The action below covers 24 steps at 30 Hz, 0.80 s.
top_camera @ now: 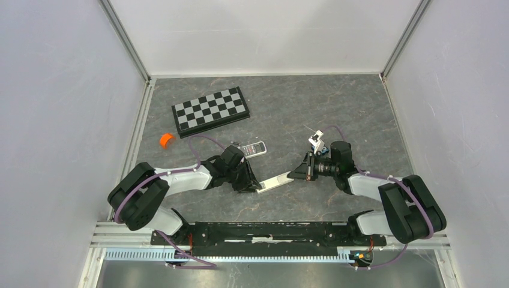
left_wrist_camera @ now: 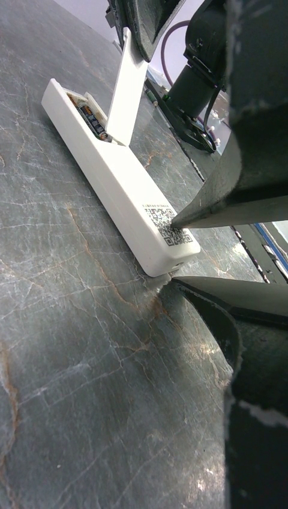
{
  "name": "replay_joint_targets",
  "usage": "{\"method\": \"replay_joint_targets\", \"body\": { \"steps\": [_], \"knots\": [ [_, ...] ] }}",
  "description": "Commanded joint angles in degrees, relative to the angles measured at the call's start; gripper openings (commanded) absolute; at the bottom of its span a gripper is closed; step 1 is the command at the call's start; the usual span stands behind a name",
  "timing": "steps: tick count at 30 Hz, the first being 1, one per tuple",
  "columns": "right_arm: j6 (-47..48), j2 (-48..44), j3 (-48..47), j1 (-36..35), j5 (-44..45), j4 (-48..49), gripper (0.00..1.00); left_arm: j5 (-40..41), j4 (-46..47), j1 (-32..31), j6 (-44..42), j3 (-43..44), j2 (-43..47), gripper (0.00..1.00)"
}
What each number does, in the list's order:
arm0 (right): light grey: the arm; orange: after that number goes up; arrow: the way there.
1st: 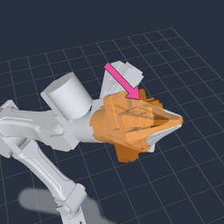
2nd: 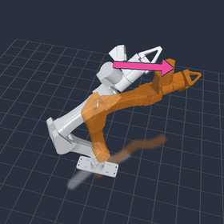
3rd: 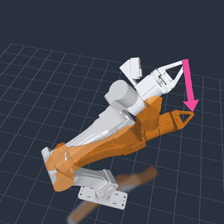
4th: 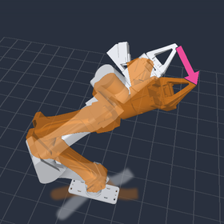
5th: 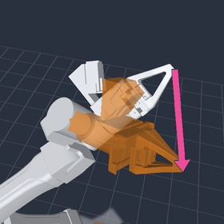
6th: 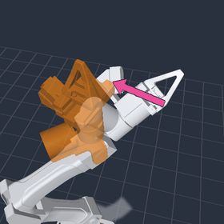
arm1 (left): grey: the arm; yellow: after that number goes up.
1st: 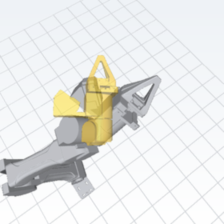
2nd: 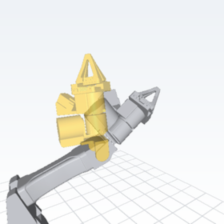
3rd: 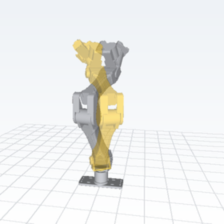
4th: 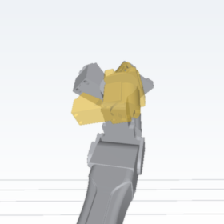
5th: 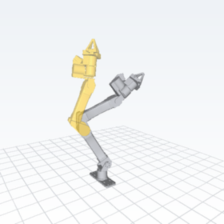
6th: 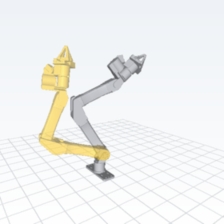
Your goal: Load the batteries into the remote control
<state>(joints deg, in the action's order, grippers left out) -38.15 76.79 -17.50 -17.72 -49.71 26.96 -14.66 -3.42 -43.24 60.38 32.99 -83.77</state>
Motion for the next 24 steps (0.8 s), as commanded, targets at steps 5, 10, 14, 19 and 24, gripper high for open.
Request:
{"method": "replay_joint_targets", "body": {
  "steps": [5, 10, 14, 19, 24],
  "knots": [
    [4.12, 0.12, -1.65, 0.10, 1.36, -3.70, 0.00, 2.70, -3.22, 0.19, -2.28, 0.55, -0.62, 0.41],
    [5.72, 2.95, -4.17, 0.08, 4.04, -8.96, 0.00, 2.70, -3.56, 0.18, -3.18, 0.97, -0.82, 0.40],
    [8.41, 4.52, -6.11, 0.09, 6.34, -13.72, 0.00, 2.45, -3.99, 0.18, -5.14, 1.78, -1.19, 0.40],
    [9.85, 5.61, -7.18, 0.06, 7.04, -15.79, 0.00, 2.39, -4.99, 0.18, -6.92, 2.92, -1.73, 0.40],
    [11.78, 6.27, -8.01, 0.06, 8.11, -19.57, 0.02, 2.07, -4.65, 0.18, -8.08, 3.46, -1.68, 0.40]
  ]
}}
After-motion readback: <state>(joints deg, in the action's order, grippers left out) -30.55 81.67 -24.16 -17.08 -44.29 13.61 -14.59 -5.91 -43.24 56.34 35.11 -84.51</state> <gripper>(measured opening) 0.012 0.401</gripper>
